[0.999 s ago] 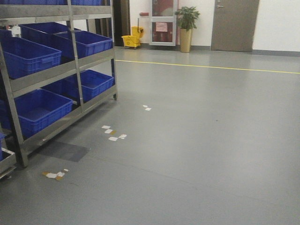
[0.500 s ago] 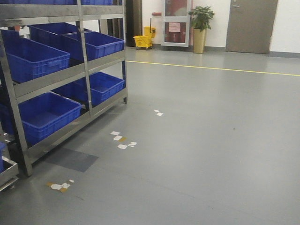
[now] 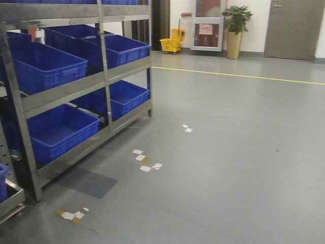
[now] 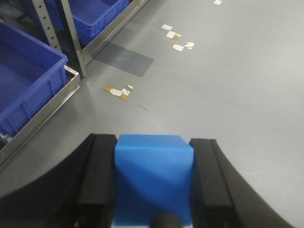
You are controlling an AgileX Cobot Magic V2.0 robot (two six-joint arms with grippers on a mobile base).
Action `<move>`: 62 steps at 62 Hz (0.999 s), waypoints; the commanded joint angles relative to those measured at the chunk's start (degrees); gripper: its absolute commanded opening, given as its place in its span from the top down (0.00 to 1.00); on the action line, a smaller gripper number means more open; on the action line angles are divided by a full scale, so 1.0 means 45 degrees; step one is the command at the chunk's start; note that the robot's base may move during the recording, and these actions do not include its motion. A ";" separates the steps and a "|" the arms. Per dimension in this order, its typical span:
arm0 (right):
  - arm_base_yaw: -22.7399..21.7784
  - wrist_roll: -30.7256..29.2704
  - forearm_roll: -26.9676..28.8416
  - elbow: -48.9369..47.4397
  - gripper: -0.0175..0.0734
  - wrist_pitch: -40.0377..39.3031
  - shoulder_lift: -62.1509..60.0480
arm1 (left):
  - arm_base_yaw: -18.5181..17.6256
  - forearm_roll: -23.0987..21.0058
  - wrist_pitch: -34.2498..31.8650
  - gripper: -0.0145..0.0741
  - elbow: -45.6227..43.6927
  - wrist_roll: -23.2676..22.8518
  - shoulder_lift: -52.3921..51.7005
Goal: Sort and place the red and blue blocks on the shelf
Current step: 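Drive the base across the floor toward the shelf of blue bins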
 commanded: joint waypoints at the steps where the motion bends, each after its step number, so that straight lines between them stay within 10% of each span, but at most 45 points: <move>1: -0.0089 -0.0119 -0.0134 -0.0340 0.75 -0.1147 0.0018 | 0.0019 0.0067 -0.0942 0.70 -0.0429 -0.0059 0.0108; 62: -0.0089 -0.0119 -0.0134 -0.0340 0.75 -0.1147 0.0018 | 0.0019 0.0067 -0.0942 0.70 -0.0429 -0.0059 0.0108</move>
